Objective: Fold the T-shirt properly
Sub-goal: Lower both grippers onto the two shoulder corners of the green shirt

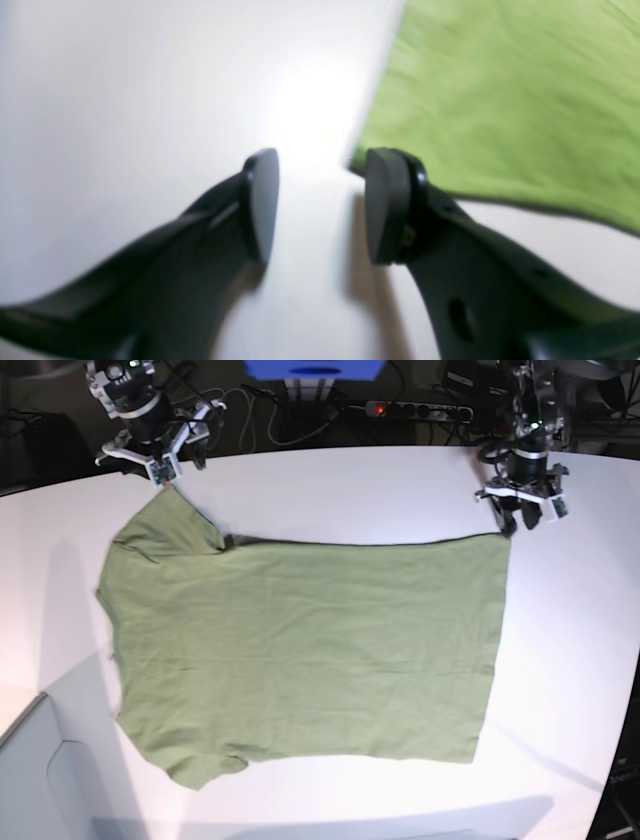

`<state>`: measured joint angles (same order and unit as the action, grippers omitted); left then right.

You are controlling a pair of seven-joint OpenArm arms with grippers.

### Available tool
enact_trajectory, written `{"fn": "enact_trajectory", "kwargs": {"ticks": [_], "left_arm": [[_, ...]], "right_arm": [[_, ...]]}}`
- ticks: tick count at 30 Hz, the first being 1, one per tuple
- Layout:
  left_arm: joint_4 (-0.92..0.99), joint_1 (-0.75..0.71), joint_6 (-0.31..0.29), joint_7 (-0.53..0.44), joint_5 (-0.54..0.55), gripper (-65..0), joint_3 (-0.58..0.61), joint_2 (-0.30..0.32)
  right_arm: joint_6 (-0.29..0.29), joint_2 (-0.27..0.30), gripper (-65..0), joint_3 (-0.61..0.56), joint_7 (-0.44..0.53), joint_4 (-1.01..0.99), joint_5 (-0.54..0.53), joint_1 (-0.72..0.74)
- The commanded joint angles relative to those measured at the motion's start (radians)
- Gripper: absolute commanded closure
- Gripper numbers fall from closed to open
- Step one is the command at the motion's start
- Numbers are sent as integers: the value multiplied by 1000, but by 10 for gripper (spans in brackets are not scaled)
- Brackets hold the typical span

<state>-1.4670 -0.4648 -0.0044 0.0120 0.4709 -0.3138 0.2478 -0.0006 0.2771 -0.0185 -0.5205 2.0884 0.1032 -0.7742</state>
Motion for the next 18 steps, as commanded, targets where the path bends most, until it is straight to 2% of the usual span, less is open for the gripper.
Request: {"fn": "enact_trajectory", "kwargs": {"ticks": [1,18], "left_arm": [[-2,11,4,-10,5,-274,2,12],[15,41,4,-10,4,-267,77,12]], "right_arm": [[4,4,-342,2,21,14,-1,-11],[4,4,-342,2,21,13,-1,-12]]}}
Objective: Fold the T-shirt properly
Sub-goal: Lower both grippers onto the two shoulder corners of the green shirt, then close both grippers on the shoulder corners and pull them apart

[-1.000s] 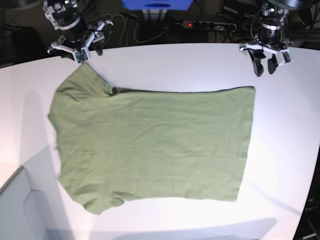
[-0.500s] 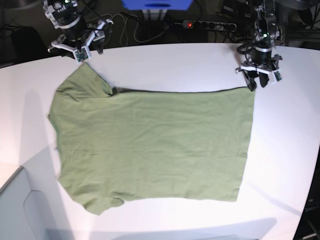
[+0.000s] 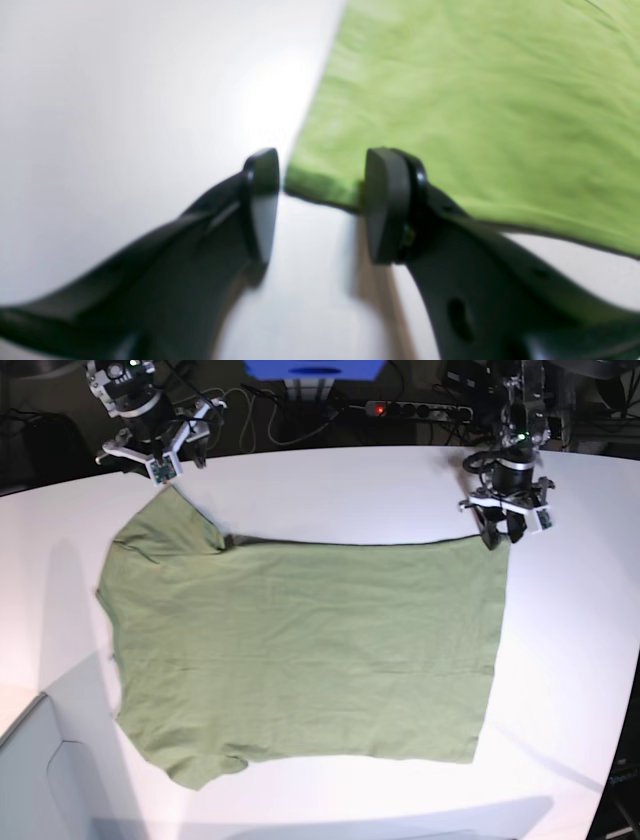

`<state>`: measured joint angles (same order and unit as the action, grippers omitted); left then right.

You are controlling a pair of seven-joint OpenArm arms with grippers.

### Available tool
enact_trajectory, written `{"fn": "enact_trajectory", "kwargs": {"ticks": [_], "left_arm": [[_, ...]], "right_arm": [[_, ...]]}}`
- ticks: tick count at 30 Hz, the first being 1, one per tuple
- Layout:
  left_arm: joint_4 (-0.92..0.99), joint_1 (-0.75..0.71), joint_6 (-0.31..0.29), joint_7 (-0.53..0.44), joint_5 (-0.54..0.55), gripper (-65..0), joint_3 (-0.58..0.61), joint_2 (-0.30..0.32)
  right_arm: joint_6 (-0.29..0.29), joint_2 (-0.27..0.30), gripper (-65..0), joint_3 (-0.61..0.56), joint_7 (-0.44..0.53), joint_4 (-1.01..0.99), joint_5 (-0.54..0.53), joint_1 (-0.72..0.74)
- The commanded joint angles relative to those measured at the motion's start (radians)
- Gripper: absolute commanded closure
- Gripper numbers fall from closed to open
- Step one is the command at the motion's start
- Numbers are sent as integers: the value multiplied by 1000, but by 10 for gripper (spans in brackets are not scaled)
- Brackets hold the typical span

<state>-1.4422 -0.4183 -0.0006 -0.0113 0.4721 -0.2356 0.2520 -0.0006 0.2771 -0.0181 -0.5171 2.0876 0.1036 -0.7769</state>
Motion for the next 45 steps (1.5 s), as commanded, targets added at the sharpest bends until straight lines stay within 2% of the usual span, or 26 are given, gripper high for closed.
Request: {"fn": "enact_trajectory", "kwargs": {"ticks": [1,7,11,14,22,35,45], "left_arm": [[-10,-6,0,14,3,-260,-1,8],[-10,-12,0,14,4,-95,-8,7],[-10,-12,0,14,0,-56,-9,7],[-10,-12,0,14,0,-3,-11,7],[-10,-14,0,14,-2,0,-11,7],[-10,-14,0,14,-5,0,-11,7],[-10,-14,0,14,-6,0,-11,7]], "right_arm": [[4,4,-342,2,18,14,-2,-9],[4,4,-339,2,18,14,-2,-9],[4,4,-341,2,18,14,-2,-3],[4,4,-342,2,24,15,-3,10],[4,3,-343,2,18,3,-5,89],[4,3,-354,4,28,-263,-5,205],[9,4,-340,5,28,-292,-3,230]]}}
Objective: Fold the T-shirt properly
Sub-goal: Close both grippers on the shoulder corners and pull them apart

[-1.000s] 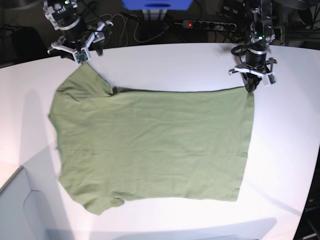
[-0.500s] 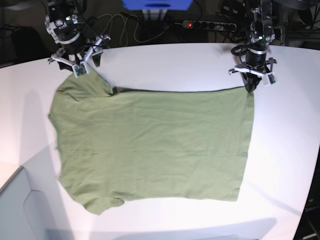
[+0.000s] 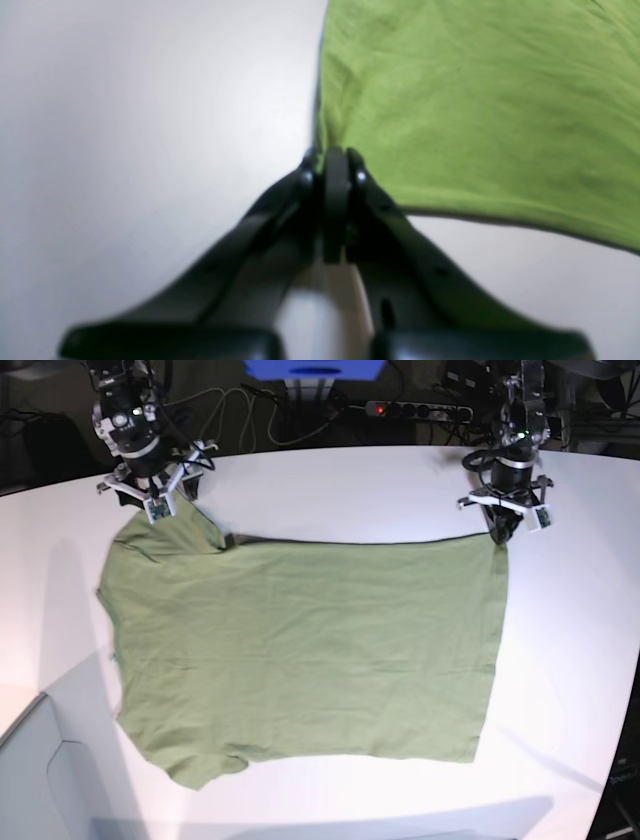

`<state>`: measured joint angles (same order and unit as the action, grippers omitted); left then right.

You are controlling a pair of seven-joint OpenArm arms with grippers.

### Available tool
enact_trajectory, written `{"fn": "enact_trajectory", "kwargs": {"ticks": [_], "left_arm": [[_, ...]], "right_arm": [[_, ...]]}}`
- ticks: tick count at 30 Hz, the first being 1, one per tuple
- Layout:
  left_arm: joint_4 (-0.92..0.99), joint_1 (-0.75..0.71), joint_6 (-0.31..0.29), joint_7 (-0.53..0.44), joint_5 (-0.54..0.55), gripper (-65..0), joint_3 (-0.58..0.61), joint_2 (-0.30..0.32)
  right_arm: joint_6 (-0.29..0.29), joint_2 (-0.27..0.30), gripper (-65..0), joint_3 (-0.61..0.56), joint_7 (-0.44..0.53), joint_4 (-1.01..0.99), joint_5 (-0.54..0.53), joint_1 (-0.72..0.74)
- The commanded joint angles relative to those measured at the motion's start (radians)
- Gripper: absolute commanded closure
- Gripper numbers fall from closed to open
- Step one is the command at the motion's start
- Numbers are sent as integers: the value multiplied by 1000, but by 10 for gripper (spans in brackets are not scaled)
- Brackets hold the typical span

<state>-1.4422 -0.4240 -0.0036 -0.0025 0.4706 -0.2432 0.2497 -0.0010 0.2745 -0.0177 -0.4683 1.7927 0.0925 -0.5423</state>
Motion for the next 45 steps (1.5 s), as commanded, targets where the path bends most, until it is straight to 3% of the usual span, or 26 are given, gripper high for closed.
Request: {"fn": "enact_trajectory", "kwargs": {"ticks": [1,9,12,15,16,31,45], "left_arm": [[-10,-8,3,5,-5,0,-3,9],[-9,-8,3,5,-5,0,-3,10],[-9,-8,3,5,-5,0,-3,10],[-9,-8,3,5,-5,0,-3,10],[-9,-8,3,5,-5,0,-3,10],[-24,-46,4,5,-3,0,-5,33],[-91,-195,6,5,-2,0,-83,30]], "right_arm": [[9,7,-327,5,-20,-9,8,-2],[9,7,-257,5,-20,-75,8,-5],[9,7,-156,3,-20,-77,8,-6],[9,7,-8,5,-20,-77,8,-11],[9,7,0,5,-22,-77,8,-12],[9,12,-2,6,-28,155,8,-66],[9,13,-2,60,-20,201,10,-100]]}}
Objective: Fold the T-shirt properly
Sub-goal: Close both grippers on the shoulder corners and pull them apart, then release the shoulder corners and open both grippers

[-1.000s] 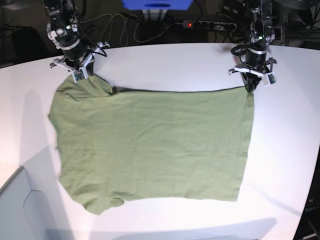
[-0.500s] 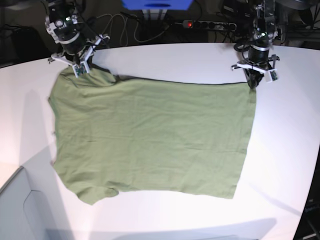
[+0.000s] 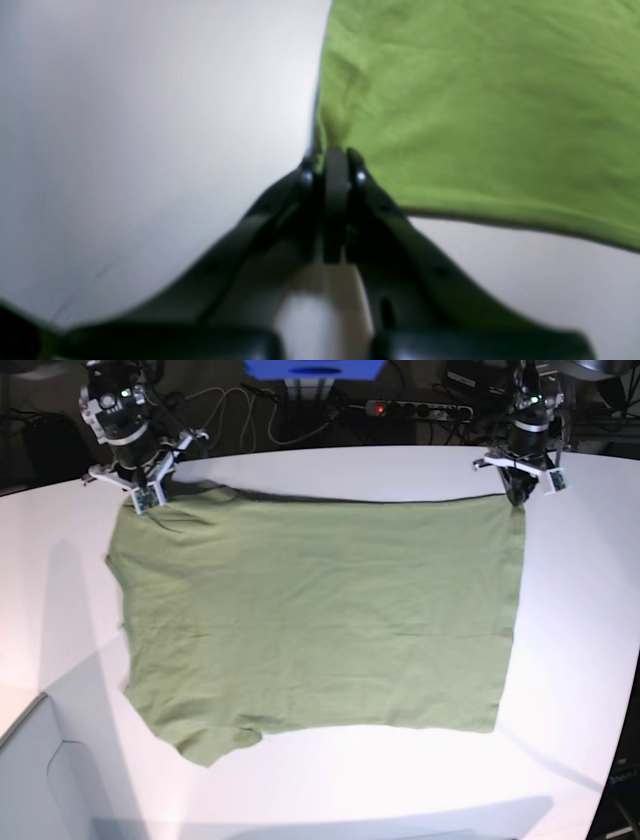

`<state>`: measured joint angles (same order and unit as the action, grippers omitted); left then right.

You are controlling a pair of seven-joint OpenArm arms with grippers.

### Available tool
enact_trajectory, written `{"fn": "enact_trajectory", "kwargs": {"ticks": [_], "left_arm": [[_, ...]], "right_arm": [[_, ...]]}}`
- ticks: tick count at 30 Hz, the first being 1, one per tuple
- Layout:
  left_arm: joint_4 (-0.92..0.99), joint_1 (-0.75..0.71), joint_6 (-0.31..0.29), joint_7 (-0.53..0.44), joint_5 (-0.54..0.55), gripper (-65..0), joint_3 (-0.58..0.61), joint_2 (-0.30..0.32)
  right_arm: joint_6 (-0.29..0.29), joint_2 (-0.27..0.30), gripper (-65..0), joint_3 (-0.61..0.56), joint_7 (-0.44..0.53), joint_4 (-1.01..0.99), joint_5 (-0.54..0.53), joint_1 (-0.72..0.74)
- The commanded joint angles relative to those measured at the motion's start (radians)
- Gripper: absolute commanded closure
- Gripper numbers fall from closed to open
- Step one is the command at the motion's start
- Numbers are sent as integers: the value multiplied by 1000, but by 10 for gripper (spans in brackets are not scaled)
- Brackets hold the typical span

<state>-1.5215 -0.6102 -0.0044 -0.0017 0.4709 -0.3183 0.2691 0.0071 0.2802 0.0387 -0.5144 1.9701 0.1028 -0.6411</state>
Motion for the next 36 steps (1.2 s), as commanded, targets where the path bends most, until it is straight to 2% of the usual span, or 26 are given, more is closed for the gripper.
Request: {"fn": "enact_trajectory", "kwargs": {"ticks": [1,9,25,36], "left_arm": [[-20,-15,7,4,-4,0,-14,11],[-101,-46,7,2,-4,0,-26,8],[-136,54,7,2,-5,0,-58,14],[-135,69,7,4,-5,0,-55,14]], "right_arm": [[1,9,-2,7,26,24,-1,-3],[1,21,-2,11,26,51,-1,10],[3,20,-2,-10,17,51,-1,232],[3,21,-2,-153,23,-110,-1,415]]}}
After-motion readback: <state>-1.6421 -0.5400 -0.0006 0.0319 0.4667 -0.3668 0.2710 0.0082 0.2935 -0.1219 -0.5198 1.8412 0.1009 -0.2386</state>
